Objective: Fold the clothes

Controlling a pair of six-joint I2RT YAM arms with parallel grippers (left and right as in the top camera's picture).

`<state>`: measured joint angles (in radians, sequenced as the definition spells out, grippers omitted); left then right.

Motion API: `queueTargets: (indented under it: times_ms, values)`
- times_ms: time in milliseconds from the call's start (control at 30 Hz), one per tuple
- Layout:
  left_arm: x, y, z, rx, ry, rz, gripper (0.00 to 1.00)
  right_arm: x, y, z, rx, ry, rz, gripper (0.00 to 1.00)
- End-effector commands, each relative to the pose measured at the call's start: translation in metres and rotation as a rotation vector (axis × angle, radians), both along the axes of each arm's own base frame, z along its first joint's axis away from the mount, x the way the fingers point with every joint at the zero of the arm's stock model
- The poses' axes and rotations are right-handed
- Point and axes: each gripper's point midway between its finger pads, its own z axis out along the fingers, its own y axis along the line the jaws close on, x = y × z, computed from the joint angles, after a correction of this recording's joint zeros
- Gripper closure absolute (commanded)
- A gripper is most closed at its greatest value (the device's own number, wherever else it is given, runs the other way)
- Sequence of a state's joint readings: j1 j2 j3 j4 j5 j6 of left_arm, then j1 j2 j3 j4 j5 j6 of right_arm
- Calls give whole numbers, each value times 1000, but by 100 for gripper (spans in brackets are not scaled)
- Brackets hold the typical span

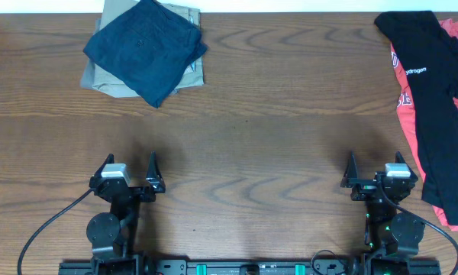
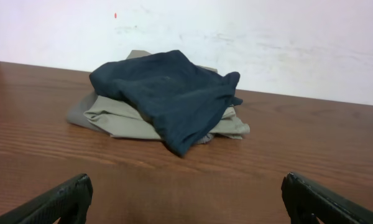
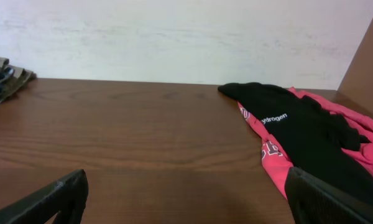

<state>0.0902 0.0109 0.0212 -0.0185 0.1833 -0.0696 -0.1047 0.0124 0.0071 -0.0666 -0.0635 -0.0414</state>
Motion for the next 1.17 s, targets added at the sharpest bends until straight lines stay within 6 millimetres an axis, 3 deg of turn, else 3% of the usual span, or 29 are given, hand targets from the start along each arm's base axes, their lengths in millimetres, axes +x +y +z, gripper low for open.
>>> queueTargets:
  times_ms: [0, 1133]
  values:
    - [-1, 0, -15, 12, 42, -4, 2, 0, -2, 0, -16, -1, -8, 1]
    - [-1, 0, -15, 12, 42, -4, 2, 0, -2, 0, -16, -1, -8, 1]
